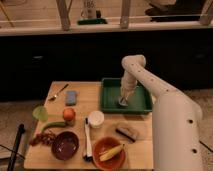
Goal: Wipe tray with towel
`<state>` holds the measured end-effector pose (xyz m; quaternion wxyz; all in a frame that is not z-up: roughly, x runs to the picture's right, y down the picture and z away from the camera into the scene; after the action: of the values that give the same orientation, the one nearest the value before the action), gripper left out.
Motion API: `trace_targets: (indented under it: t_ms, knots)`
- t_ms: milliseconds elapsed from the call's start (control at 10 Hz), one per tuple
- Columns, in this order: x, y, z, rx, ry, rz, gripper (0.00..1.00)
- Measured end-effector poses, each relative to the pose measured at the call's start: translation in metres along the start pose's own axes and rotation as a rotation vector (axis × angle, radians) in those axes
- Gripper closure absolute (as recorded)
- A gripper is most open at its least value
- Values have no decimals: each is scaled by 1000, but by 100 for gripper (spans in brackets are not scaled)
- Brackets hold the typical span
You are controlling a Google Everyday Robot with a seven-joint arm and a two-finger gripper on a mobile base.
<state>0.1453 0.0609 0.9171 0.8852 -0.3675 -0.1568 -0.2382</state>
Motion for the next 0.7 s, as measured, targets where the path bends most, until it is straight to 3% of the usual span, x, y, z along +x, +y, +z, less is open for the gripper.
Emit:
trace_targets:
  t_ms: [700]
  knots:
    - [0,0,0,0,0,0,100]
